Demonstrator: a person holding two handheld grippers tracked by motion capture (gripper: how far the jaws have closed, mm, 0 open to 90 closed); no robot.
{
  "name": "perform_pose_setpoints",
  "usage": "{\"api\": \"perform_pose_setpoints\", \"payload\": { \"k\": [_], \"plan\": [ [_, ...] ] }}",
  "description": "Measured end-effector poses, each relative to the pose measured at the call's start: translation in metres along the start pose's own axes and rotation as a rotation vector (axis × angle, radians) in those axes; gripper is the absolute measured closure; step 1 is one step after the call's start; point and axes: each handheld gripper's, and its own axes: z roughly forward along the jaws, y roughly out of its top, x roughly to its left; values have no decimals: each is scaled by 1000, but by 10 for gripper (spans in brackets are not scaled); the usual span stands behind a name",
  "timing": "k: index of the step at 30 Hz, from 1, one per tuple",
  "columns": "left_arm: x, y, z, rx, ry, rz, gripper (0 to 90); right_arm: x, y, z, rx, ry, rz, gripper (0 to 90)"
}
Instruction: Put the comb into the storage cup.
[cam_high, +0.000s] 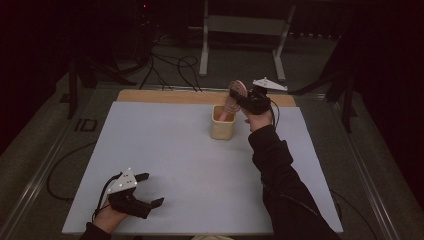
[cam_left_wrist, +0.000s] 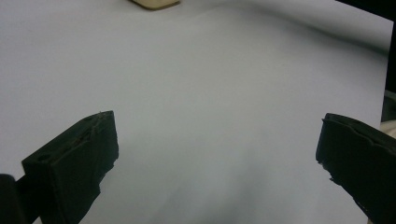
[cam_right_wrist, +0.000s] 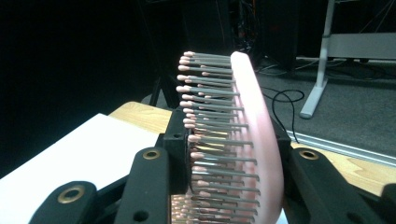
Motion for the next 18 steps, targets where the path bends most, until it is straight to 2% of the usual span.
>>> {"api": "perform_pose_setpoints", "payload": {
  "k": [7, 11, 18],
  "plan": [
    [1, 0, 0, -1, -1, -3, 1, -1, -6, 3, 15, 11, 7, 644],
    [1, -1, 0, -1, -1, -2, 1, -4, -9, 4, 10, 15, 39, 644],
    [1, -1, 1, 4, 0, -4, 1, -9, -9, 2, 23, 10, 33, 634]
  ]
}}
